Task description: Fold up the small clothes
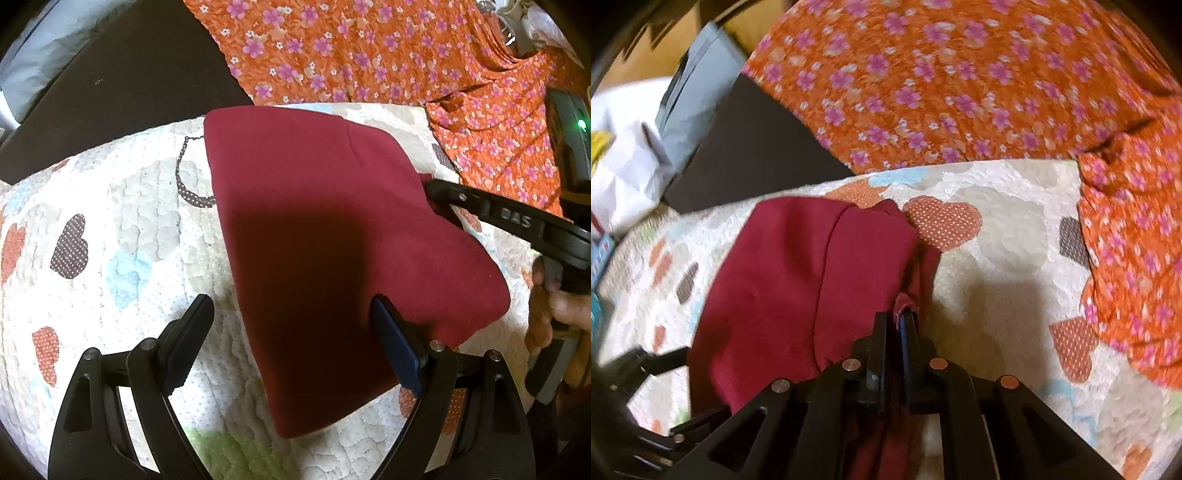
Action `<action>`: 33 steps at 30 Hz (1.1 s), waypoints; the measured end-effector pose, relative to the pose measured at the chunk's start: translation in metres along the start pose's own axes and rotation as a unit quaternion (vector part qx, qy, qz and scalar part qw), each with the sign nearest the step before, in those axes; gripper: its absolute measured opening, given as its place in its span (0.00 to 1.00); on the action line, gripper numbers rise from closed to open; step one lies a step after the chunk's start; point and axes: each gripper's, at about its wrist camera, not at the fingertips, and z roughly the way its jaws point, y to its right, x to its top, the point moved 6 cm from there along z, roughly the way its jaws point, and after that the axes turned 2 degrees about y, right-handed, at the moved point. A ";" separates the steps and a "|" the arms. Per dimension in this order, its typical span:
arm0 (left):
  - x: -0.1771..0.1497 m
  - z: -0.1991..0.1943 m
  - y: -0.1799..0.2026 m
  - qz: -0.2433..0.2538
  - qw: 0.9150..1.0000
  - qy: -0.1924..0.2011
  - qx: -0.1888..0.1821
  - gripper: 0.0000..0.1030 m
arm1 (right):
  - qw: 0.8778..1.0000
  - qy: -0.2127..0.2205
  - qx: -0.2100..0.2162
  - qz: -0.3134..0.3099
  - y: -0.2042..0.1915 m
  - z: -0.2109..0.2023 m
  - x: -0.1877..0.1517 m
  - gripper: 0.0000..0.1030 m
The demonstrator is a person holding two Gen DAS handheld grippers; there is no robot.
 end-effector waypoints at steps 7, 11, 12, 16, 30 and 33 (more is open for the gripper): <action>0.008 -0.007 -0.015 -0.045 0.999 0.015 -0.025 0.84 | 0.999 -0.003 0.046 0.015 -0.008 -0.012 -0.018 0.56; 0.012 -0.004 -0.028 -0.089 0.994 0.018 -0.058 0.84 | 0.998 -0.008 0.054 0.032 -0.002 -0.002 -0.021 0.60; 0.012 -0.002 -0.029 -0.095 0.993 0.017 -0.065 0.85 | 0.997 -0.012 0.060 0.043 0.001 0.003 -0.022 0.61; 0.011 0.015 -0.028 -0.112 0.989 0.001 -0.096 0.85 | 0.993 -0.024 0.084 0.073 0.009 0.020 -0.023 0.65; 0.010 0.024 -0.012 -0.092 0.980 0.011 -0.173 0.66 | 0.984 -0.030 0.149 0.095 0.004 0.036 -0.020 0.44; 0.004 -0.002 -0.014 -0.096 0.979 0.011 -0.179 0.60 | 0.985 -0.030 0.150 0.083 -0.005 0.018 -0.022 0.40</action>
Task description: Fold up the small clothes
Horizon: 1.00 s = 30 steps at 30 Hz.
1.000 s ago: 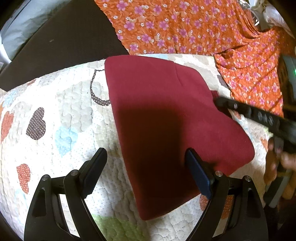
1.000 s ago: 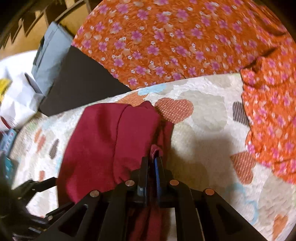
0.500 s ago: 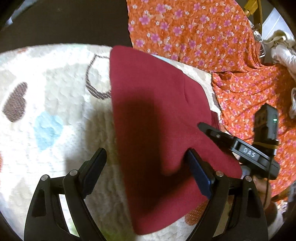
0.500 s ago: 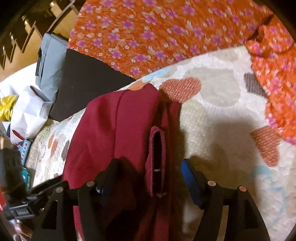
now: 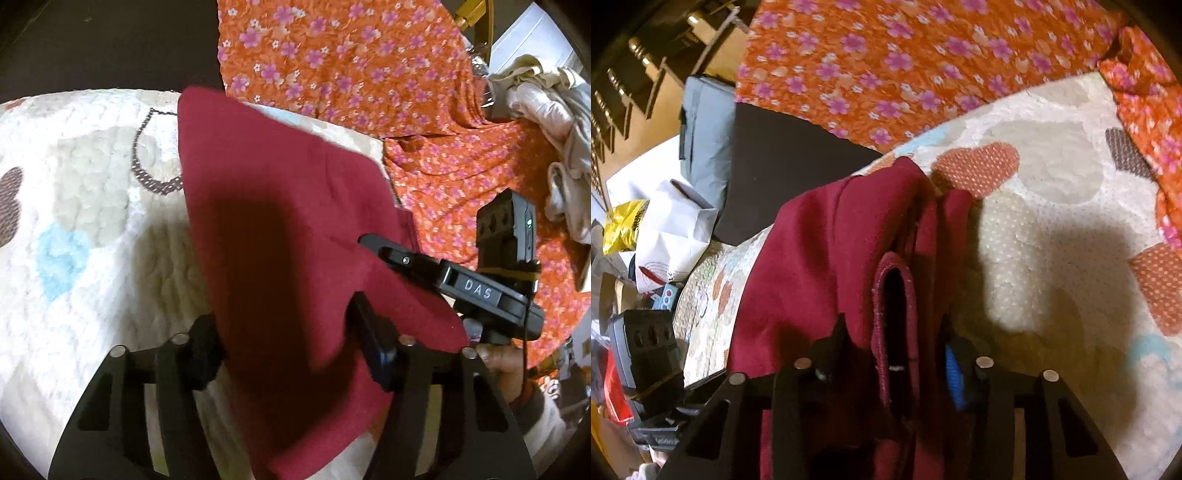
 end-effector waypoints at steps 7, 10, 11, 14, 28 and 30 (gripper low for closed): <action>-0.071 -0.070 0.015 -0.005 0.998 -0.030 0.051 0.60 | 0.998 -0.027 0.043 -0.027 -0.049 -0.038 -0.052 0.39; -0.114 -0.071 0.001 -0.037 0.993 -0.074 0.083 0.60 | 0.996 -0.077 0.040 -0.036 -0.057 -0.038 -0.095 0.41; -0.123 -0.070 -0.003 -0.037 0.990 -0.083 0.104 0.60 | 0.994 -0.094 0.019 -0.049 -0.057 -0.035 -0.105 0.44; -0.124 -0.089 0.005 -0.009 0.988 -0.053 0.141 0.60 | 0.993 -0.072 -0.019 -0.091 -0.059 -0.052 -0.111 0.45; -0.119 -0.074 0.037 0.060 0.975 0.015 0.211 0.64 | 0.985 -0.064 -0.093 -0.134 -0.078 -0.035 -0.086 0.33; -0.119 -0.072 0.039 0.071 0.974 0.017 0.215 0.65 | 0.986 -0.058 -0.082 -0.136 -0.076 -0.031 -0.083 0.24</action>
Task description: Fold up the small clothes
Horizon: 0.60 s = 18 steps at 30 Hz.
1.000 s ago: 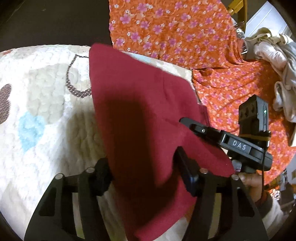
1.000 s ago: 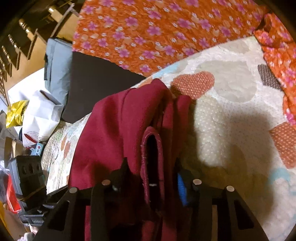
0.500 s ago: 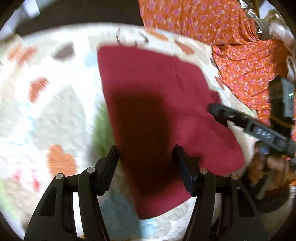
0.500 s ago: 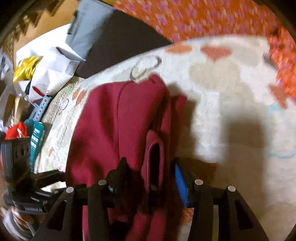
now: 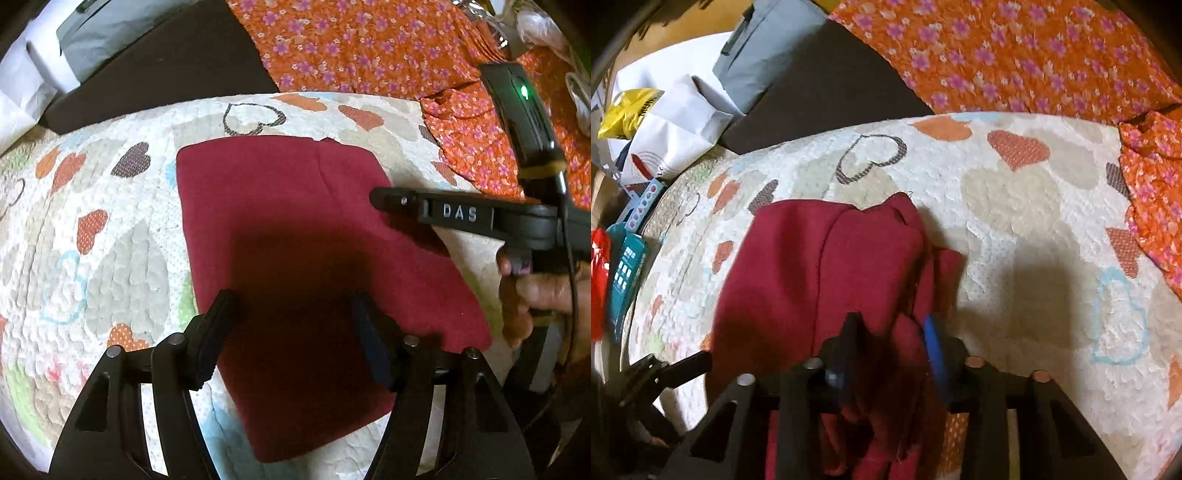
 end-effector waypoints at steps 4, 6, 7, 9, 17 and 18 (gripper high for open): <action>0.000 0.001 0.002 -0.004 1.000 0.000 -0.012 0.70 | 0.997 0.022 -0.030 -0.064 -0.008 -0.010 0.010 0.03; 0.001 0.003 0.004 -0.007 1.000 -0.002 -0.017 0.74 | 0.995 0.031 -0.045 -0.087 -0.011 -0.011 0.013 0.03; 0.001 0.004 0.004 -0.008 1.000 -0.003 -0.017 0.74 | 0.996 0.023 -0.042 -0.075 -0.007 -0.004 0.009 0.03; 0.000 0.006 0.005 -0.010 1.000 -0.007 -0.018 0.74 | 0.997 0.012 -0.039 -0.059 -0.002 0.008 0.001 0.03; -0.001 0.006 0.006 -0.010 1.000 -0.006 -0.011 0.74 | 0.999 0.044 0.004 -0.001 -0.005 -0.041 0.007 0.05; -0.001 0.006 0.006 -0.009 1.000 -0.006 -0.010 0.74 | 0.998 0.050 0.028 0.010 -0.009 -0.048 0.003 0.05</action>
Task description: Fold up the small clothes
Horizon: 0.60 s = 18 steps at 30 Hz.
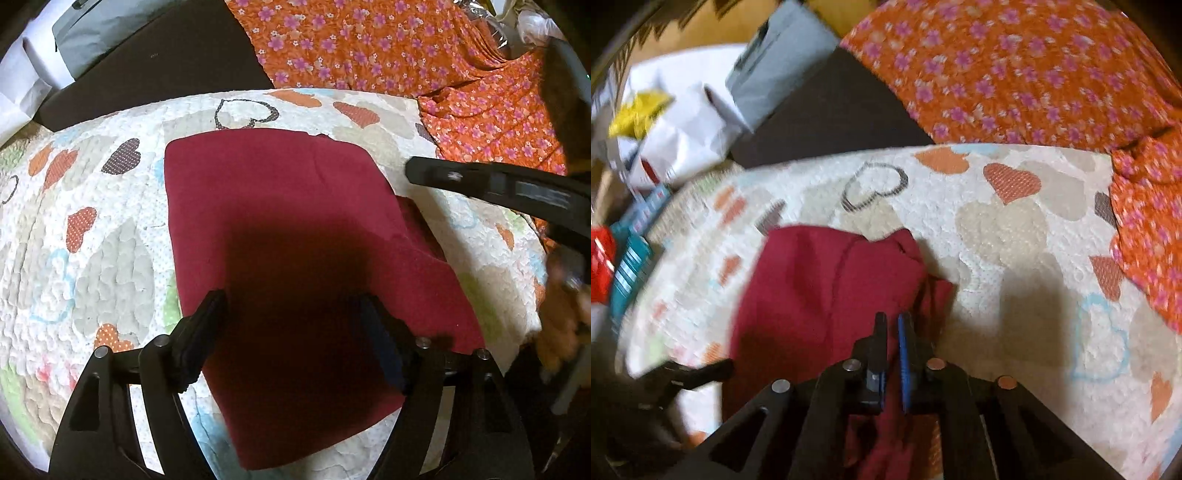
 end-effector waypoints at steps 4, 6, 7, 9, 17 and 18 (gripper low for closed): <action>-0.001 -0.001 0.000 0.001 1.000 0.001 0.005 0.75 | 0.998 -0.017 0.054 0.008 -0.020 -0.007 -0.017 0.05; -0.002 -0.001 0.000 0.001 1.000 0.002 0.007 0.76 | 0.998 -0.031 0.048 -0.007 -0.025 0.002 -0.027 0.05; -0.002 -0.001 0.000 0.002 1.000 0.002 0.008 0.76 | 0.998 -0.037 0.043 -0.007 -0.025 0.008 -0.032 0.05; -0.004 -0.002 0.000 0.008 1.000 0.003 0.011 0.76 | 0.998 -0.051 0.047 0.010 -0.016 0.023 -0.041 0.05; -0.005 -0.016 -0.022 -0.028 0.999 0.009 0.023 0.76 | 0.997 -0.048 0.040 0.038 0.005 0.022 -0.049 0.00; -0.006 -0.015 -0.026 -0.036 0.999 0.007 0.025 0.76 | 0.998 -0.045 0.035 0.034 0.003 0.016 -0.049 0.00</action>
